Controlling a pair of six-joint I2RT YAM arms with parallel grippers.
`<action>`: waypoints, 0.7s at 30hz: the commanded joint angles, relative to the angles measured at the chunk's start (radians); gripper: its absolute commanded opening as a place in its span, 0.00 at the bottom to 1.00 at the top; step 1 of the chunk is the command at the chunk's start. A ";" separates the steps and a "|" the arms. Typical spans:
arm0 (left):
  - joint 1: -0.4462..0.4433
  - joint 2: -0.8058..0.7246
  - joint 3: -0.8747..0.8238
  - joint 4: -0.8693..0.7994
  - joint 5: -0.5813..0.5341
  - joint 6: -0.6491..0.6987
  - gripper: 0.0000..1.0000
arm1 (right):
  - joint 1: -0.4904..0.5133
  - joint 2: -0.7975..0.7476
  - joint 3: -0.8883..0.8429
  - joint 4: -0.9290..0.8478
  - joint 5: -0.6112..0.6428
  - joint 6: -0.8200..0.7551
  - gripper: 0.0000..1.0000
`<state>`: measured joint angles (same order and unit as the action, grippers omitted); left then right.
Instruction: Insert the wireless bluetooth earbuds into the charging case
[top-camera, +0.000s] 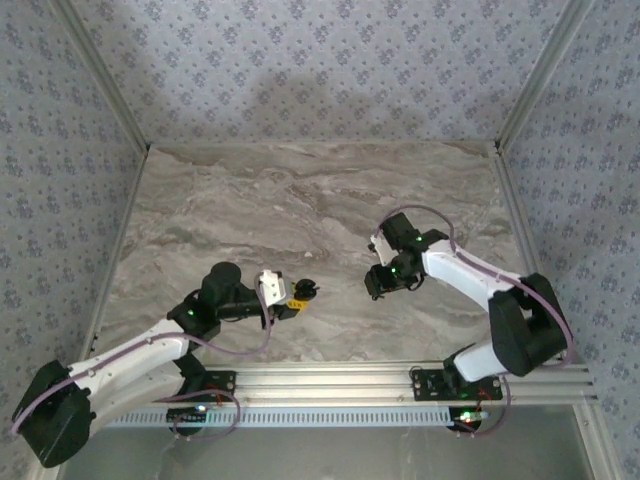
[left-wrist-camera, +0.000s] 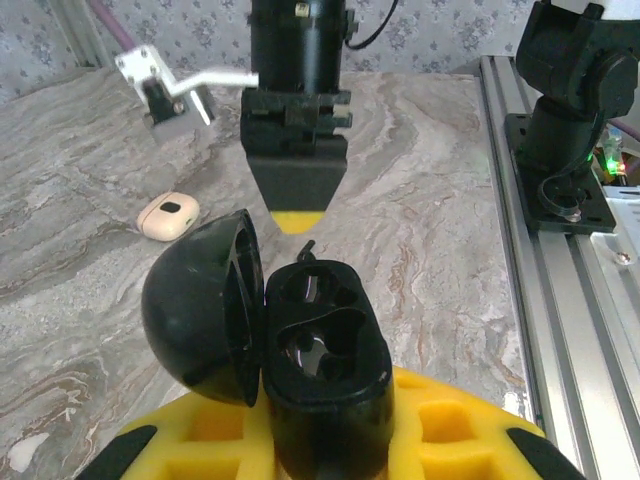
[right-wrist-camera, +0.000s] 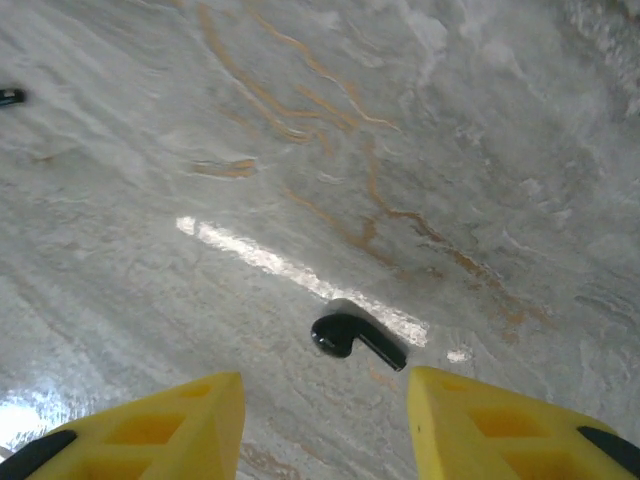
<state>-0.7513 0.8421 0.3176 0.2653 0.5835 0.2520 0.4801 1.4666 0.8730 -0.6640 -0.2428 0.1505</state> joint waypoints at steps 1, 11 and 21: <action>0.011 -0.031 -0.006 0.015 -0.015 -0.010 0.15 | -0.022 0.053 0.039 -0.007 -0.005 0.037 0.49; 0.021 -0.054 -0.018 0.015 -0.040 -0.020 0.15 | -0.029 0.125 0.033 0.049 0.001 0.021 0.51; 0.029 -0.092 -0.011 -0.016 -0.068 -0.011 0.15 | -0.011 0.124 0.009 -0.013 -0.046 0.036 0.50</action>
<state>-0.7303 0.7727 0.3035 0.2569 0.5247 0.2417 0.4606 1.6016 0.8837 -0.6296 -0.2619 0.1692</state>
